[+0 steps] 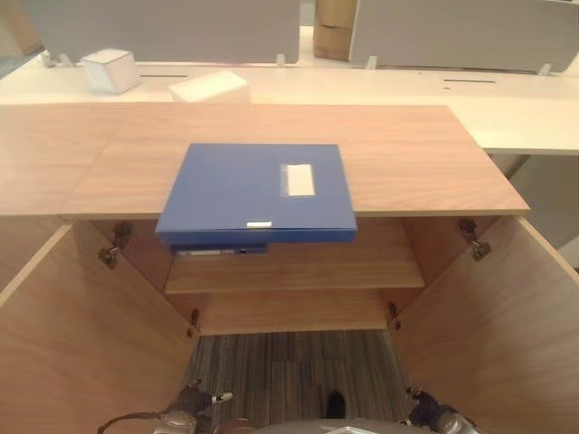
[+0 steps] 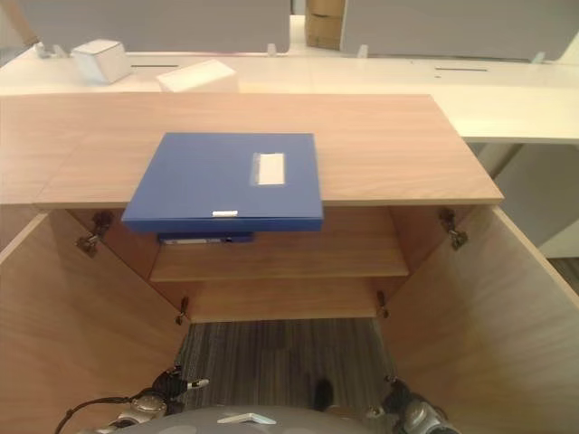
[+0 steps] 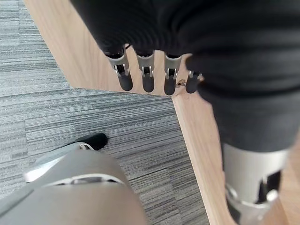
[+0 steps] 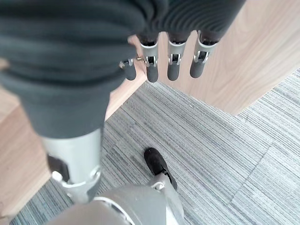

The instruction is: Put the empty folder in the office cabinet

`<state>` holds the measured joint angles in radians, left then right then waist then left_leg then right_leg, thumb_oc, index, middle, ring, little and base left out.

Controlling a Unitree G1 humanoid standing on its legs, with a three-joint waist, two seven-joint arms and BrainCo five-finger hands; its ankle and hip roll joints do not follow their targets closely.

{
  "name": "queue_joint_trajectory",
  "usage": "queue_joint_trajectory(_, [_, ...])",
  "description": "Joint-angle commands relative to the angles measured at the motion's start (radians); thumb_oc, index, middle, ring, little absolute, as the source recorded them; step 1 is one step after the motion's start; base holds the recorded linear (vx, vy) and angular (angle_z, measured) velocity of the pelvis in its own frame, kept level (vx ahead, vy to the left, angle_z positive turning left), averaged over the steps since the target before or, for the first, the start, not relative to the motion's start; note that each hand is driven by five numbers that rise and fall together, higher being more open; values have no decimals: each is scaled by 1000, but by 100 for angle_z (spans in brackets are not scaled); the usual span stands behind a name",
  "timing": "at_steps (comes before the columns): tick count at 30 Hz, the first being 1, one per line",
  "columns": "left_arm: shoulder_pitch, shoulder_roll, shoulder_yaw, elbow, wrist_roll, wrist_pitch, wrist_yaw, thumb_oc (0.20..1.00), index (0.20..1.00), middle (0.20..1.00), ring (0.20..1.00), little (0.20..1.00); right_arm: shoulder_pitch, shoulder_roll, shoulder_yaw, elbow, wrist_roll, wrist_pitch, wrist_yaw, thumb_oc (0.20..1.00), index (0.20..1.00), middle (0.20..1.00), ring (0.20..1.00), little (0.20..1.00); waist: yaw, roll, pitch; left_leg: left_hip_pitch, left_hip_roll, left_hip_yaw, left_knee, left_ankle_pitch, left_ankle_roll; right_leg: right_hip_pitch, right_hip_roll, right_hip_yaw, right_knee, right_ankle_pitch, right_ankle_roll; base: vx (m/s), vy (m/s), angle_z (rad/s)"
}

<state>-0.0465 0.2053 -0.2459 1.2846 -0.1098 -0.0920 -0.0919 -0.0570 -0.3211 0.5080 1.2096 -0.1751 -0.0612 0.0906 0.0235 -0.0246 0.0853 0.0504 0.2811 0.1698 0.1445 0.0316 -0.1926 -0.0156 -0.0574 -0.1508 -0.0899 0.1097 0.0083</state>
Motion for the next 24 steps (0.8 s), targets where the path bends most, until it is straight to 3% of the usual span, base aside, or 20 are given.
queue_joint_trajectory(1, [-57, 146, 7, 52, 42, -22, 26, 1000, 1000, 1000, 1000, 1000, -86, -45, -27, 44, 24, -11, -11, 1000, 1000, 1000, 1000, 1000, -18, 42, -49, -5, -13, 21, -204, 81, 25, 81, -117, -15, 32, -83, 134, 38, 55, 24])
queue_joint_trajectory(6, [-13, 195, 29, -23, 136, -55, 97, 1000, 1000, 1000, 1000, 1000, -60, -62, -56, 12, 24, -31, -24, 1000, 1000, 1000, 1000, 1000, -5, 47, -64, 10, -19, 18, -226, 72, 20, 104, -135, -43, 20, -75, 148, 6, 55, -4])
queue_joint_trajectory(10, [52, 275, 77, -277, 217, -67, 162, 1000, 1000, 1000, 1000, 1000, -27, -81, -91, -32, 24, -37, -34, 1000, 1000, 1000, 1000, 1000, 8, 38, -63, 14, -25, 15, -232, 62, 21, 109, -151, -54, 17, -66, 160, -33, 28, 24])
queue_joint_trajectory(12, [127, 339, 162, -470, 260, -77, 196, 1000, 1000, 1000, 1000, 1000, -11, -113, -114, -90, 17, -40, -19, 1000, 1000, 1000, 1000, 1000, 19, 29, -63, 12, -28, 15, -232, 57, 22, 108, -157, -54, 15, -60, 166, -7, 11, 4])
queue_joint_trajectory(16, [197, 400, 242, -648, 335, -84, 220, 1000, 1000, 1000, 1000, 1000, -10, -130, -134, -111, 14, -36, -1, 1000, 1000, 1000, 1000, 1000, 29, 19, -66, 15, -29, 20, -232, 49, 24, 109, -162, -52, 13, -55, 172, -2, 12, 1])
queue_joint_trajectory(24, [161, 477, 231, -756, 428, -112, 272, 1000, 1000, 1000, 1000, 1000, -34, -105, -118, -88, 24, -36, -13, 1000, 1000, 1000, 1000, 1000, 22, 8, -71, 29, -34, 26, -232, 37, 26, 116, -161, -37, 12, -56, 173, 5, 1, -1])
